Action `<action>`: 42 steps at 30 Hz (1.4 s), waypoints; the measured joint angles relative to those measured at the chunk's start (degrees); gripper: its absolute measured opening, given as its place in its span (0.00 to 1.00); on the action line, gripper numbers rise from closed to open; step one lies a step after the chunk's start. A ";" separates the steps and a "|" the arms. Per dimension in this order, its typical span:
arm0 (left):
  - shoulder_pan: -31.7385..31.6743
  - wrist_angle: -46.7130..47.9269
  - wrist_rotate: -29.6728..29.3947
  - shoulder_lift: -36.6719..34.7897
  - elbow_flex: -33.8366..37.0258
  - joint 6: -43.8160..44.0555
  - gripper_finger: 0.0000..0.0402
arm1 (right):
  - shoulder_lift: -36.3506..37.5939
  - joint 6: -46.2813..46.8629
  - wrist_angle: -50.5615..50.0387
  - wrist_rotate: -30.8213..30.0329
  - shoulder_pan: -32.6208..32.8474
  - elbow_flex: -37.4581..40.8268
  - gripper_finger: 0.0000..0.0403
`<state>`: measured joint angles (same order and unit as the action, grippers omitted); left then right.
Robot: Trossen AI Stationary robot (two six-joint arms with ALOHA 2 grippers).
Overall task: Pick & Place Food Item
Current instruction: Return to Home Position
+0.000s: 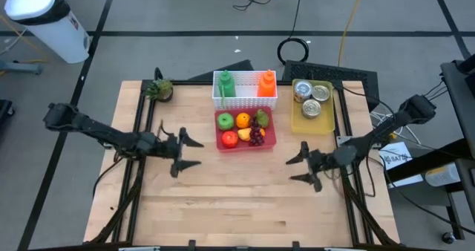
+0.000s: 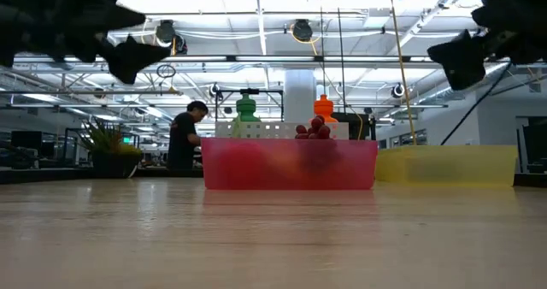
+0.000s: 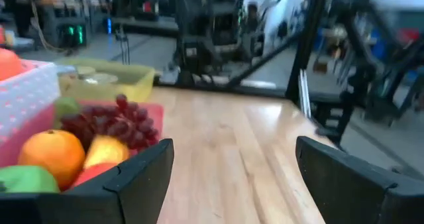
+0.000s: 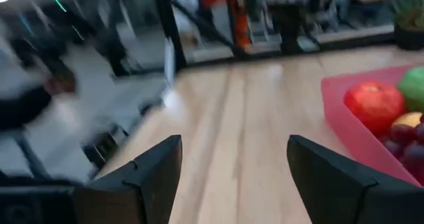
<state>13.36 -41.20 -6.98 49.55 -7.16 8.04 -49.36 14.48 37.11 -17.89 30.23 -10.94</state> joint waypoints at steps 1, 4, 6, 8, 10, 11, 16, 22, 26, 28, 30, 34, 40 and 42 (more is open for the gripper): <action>-1.25 -1.79 1.39 -1.44 1.66 0.09 0.81 | 1.37 0.42 4.26 2.22 -1.38 2.67 0.63; -4.72 -5.87 5.72 -6.35 5.63 0.97 0.81 | 5.87 1.31 11.16 6.10 -5.74 9.00 0.63; -7.07 -2.22 7.51 -9.59 6.29 2.44 0.81 | 9.84 1.20 8.19 6.54 -8.10 9.54 0.63; -9.03 2.32 10.36 -13.58 6.20 3.05 0.81 | 12.89 0.99 4.14 8.37 -9.92 9.43 0.64; -10.58 5.54 13.53 -17.55 6.07 3.00 0.81 | 15.22 -0.19 3.40 10.73 -11.35 9.45 0.64; -11.30 8.12 14.69 -19.75 6.04 2.79 0.81 | 16.83 -1.02 3.88 12.38 -11.86 9.45 0.64; -13.33 22.17 16.63 -31.14 6.21 1.52 0.81 | 23.91 -4.20 0.27 20.54 -13.57 9.51 0.64; -13.72 38.21 15.53 -43.86 6.16 1.22 0.81 | 33.96 -4.63 -14.46 19.13 -15.88 9.58 0.63; -13.18 39.64 15.06 -48.37 6.05 0.58 0.81 | 40.18 -4.70 -24.21 16.22 -17.52 9.62 0.63; -12.73 39.64 15.02 -49.32 6.05 -0.19 0.81 | 42.90 -4.83 -27.94 15.99 -18.30 9.62 0.63; -12.30 39.76 14.83 -49.23 6.05 -0.31 0.81 | 44.88 -4.99 -30.42 15.66 -18.99 9.64 0.64; -11.35 39.79 14.81 -49.18 6.05 0.04 0.81 | 47.20 -6.98 -34.18 14.61 -19.96 9.67 0.64; -10.57 39.67 14.42 -49.18 6.05 -2.83 0.81 | 46.42 -9.18 -35.28 14.97 -20.52 9.69 0.64; -10.57 39.70 14.40 -49.18 6.05 -4.54 0.81 | 45.98 -9.19 -34.75 15.00 -20.49 9.69 0.64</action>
<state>2.79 -1.50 7.42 0.36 -1.10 3.50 -3.39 5.29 2.37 -2.88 9.74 -1.26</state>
